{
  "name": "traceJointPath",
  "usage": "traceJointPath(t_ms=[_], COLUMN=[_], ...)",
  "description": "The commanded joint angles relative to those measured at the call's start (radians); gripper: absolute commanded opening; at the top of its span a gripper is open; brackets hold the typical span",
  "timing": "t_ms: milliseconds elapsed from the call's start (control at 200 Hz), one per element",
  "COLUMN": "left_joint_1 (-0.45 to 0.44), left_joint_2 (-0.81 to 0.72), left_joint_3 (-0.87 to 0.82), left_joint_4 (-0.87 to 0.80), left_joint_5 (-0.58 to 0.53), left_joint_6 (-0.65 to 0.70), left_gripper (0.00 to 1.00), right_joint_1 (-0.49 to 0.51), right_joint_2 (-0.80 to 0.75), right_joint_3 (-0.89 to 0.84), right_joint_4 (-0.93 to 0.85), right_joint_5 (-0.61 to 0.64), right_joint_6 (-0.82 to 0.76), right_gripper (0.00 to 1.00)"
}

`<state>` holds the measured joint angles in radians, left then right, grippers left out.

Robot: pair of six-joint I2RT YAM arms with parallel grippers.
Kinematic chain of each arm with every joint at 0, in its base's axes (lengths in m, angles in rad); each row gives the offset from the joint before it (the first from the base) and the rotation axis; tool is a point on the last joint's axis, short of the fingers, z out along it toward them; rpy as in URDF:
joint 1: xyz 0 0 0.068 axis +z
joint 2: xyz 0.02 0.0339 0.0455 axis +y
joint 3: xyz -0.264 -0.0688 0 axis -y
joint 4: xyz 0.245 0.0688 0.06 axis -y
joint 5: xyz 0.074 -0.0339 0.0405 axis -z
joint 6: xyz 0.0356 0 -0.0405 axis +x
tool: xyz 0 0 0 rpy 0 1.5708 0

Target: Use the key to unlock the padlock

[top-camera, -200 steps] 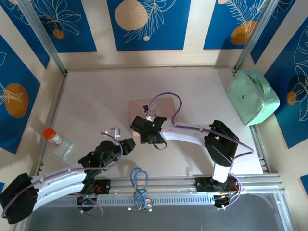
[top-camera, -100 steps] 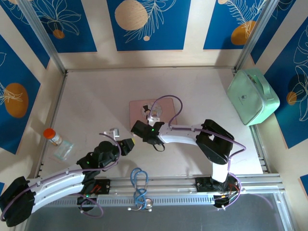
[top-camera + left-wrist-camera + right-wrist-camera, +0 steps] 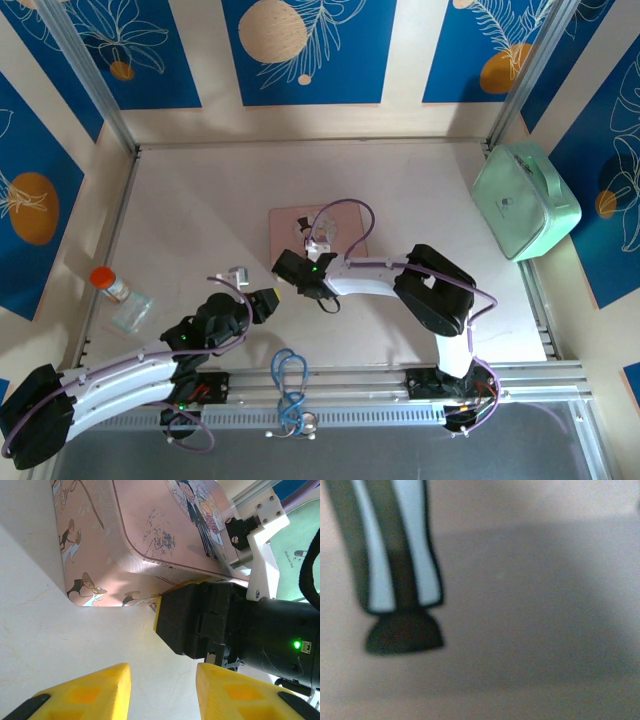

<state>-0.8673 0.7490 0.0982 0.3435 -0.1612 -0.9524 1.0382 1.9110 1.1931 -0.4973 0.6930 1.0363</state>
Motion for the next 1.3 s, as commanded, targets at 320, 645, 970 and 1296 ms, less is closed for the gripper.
traceJointPath(t_ms=[320, 645, 970, 1296], left_joint_1=[-0.009, -0.009, -0.01, -0.009], left_joint_2=[-0.029, -0.05, -0.045, -0.046], left_joint_3=[-0.021, -0.028, -0.031, -0.029], left_joint_4=[-0.006, -0.018, -0.014, -0.014], left_joint_5=[0.009, 0.003, 0.003, 0.005], left_joint_6=[0.0, 0.0, 0.004, 0.02], left_gripper=[0.39, 0.39, 0.38, 0.38], right_joint_1=[0.002, 0.013, 0.007, -0.008], right_joint_2=[0.021, -0.044, -0.028, 0.005], right_joint_3=[0.066, -0.026, -0.023, 0.11], right_joint_4=[-0.066, 0.056, 0.078, -0.172], right_joint_5=[0.068, 0.112, 0.124, 0.0], right_joint_6=[0.004, -0.018, -0.035, 0.004], right_gripper=[0.49, 0.44, 0.3, 0.08])
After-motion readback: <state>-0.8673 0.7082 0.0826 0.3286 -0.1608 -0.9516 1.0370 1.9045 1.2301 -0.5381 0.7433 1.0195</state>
